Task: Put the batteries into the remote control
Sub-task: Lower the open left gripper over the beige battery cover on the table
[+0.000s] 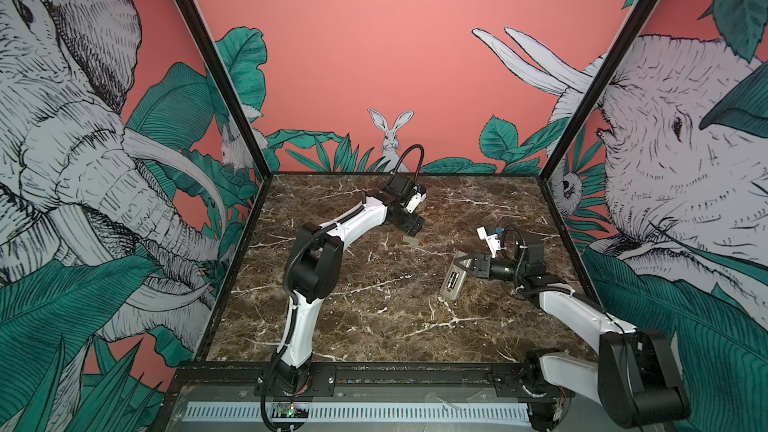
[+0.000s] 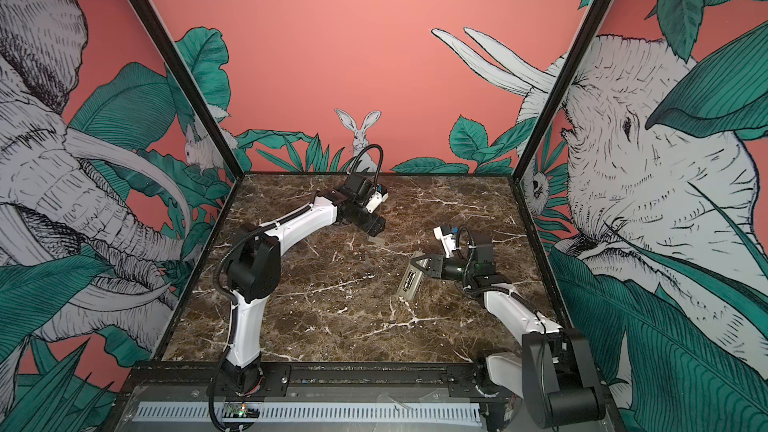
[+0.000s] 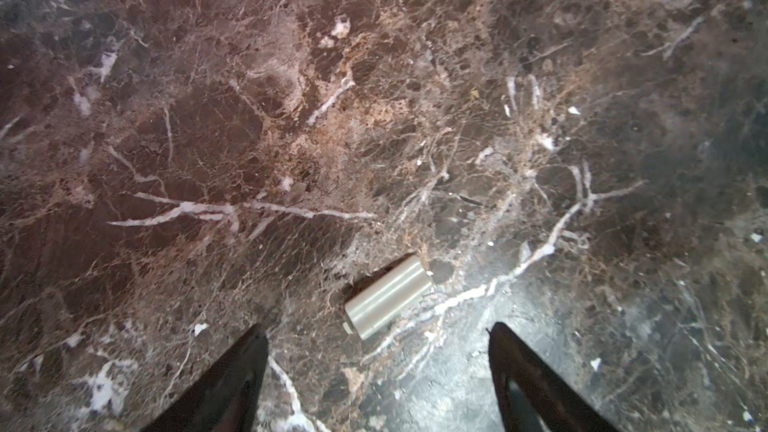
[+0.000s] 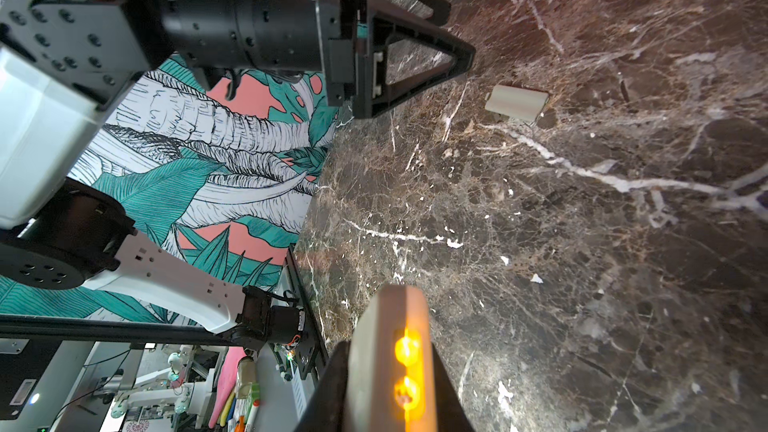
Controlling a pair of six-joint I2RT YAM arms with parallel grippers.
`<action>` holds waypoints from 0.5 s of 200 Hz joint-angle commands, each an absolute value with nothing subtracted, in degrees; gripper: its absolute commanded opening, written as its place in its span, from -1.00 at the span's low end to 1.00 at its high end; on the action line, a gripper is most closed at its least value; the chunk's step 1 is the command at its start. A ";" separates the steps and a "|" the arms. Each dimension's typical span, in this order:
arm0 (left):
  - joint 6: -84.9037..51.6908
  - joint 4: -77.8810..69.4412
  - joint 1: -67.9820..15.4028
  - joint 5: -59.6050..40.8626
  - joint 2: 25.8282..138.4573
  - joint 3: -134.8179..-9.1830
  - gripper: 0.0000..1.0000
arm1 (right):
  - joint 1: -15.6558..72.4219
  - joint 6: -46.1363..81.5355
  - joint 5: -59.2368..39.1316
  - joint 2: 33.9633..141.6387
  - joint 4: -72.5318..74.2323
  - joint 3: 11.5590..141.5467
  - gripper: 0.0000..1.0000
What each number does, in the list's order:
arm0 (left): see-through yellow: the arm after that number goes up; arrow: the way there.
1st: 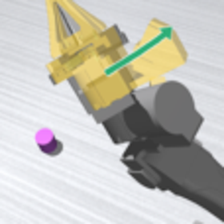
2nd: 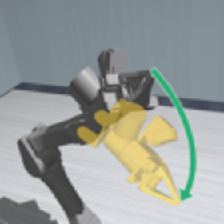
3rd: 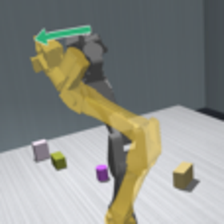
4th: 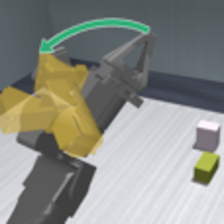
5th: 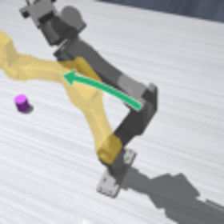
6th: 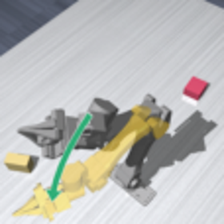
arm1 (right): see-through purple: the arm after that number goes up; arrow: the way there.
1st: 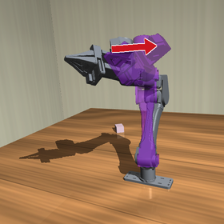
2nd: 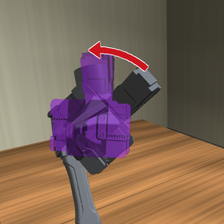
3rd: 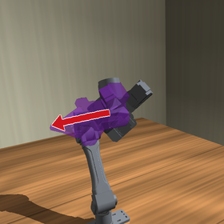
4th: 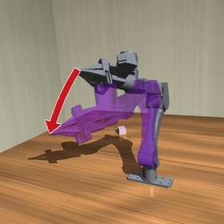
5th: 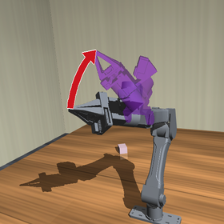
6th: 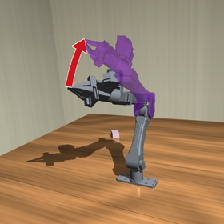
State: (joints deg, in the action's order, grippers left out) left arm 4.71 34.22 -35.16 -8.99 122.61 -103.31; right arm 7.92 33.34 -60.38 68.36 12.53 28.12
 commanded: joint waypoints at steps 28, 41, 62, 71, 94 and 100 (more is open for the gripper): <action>5.78 37.91 -34.38 -14.26 128.04 -110.46 0.70 | 7.73 32.36 -61.47 68.54 15.08 28.93 -1.00; 5.96 38.03 -34.23 -15.04 129.37 -111.48 0.72 | 7.73 32.45 -61.62 68.55 15.44 28.85 -1.00; 6.71 38.21 -34.08 -16.10 131.06 -112.56 0.73 | 7.68 32.61 -61.63 68.62 15.91 28.74 -1.00; 6.97 38.44 -34.10 -16.49 131.70 -112.98 0.73 | 7.65 32.56 -61.56 68.48 15.98 28.54 -1.00; 6.64 38.38 -34.05 -16.78 133.15 -113.29 0.73 | 7.64 32.34 -61.49 68.47 15.81 28.39 -1.00; 6.50 38.36 -34.09 -17.02 133.39 -113.21 0.73 | 7.65 32.43 -61.44 68.55 15.76 28.39 -1.00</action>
